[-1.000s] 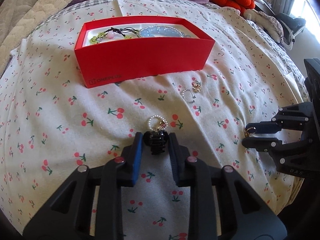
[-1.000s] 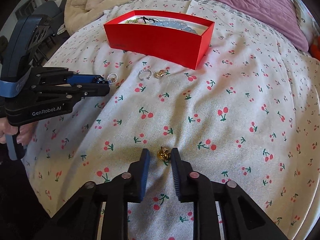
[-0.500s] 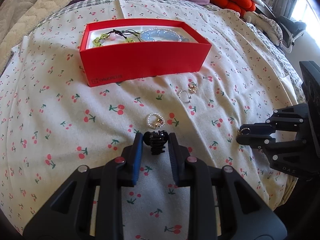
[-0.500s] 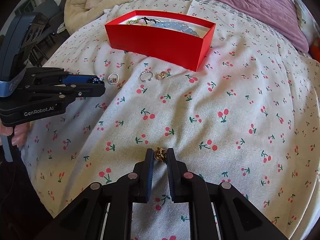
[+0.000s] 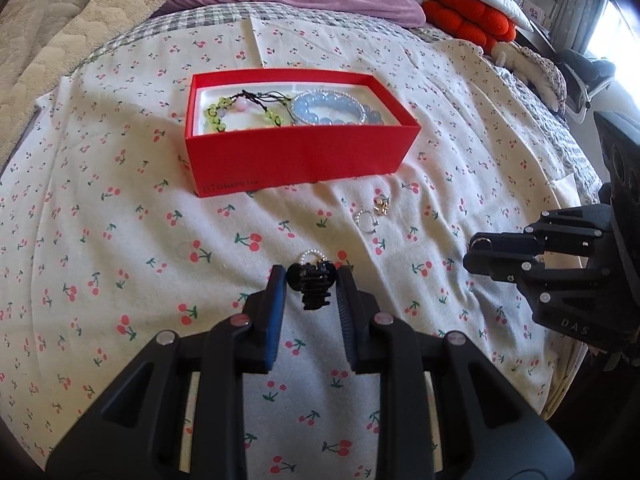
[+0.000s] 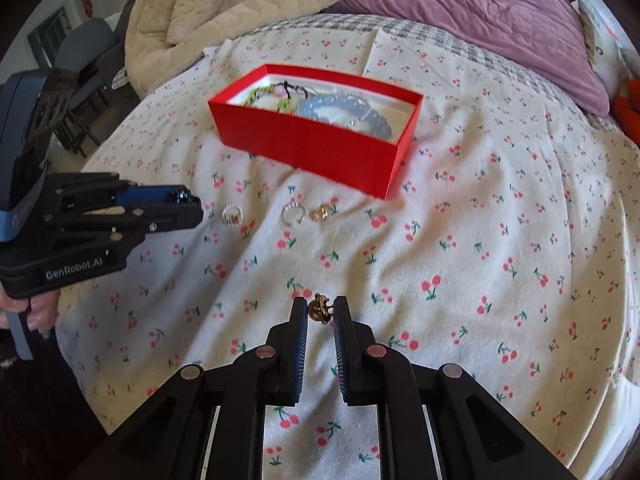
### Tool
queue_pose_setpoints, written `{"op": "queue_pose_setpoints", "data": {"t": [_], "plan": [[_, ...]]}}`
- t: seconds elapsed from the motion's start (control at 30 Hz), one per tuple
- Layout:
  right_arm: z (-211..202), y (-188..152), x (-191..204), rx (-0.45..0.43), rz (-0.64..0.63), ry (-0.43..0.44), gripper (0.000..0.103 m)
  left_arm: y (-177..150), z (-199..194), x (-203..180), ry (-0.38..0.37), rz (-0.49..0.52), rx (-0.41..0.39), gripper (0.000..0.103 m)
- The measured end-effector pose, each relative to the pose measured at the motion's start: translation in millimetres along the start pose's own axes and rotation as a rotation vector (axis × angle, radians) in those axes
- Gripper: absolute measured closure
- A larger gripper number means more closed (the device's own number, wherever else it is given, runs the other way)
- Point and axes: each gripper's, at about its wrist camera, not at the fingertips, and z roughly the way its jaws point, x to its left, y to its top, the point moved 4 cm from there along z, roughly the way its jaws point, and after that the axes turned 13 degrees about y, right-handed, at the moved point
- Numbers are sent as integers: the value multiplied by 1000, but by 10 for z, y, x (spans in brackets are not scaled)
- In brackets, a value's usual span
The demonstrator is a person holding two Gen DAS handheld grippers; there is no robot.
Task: Organize jewelry
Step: 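Carry the bow charm and gold charm into the red box with both tools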
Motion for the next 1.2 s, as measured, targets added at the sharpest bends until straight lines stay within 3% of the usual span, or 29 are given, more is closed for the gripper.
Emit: {"op": "queue_pose_setpoints", "data": {"t": [0.63, 1.2], "plan": [[-272, 619, 44, -119, 44, 15, 90, 470, -273, 177, 8, -93, -88, 76], [10, 1076, -260, -180, 126, 58, 90, 851, 61, 262, 45, -124, -117, 76]]}}
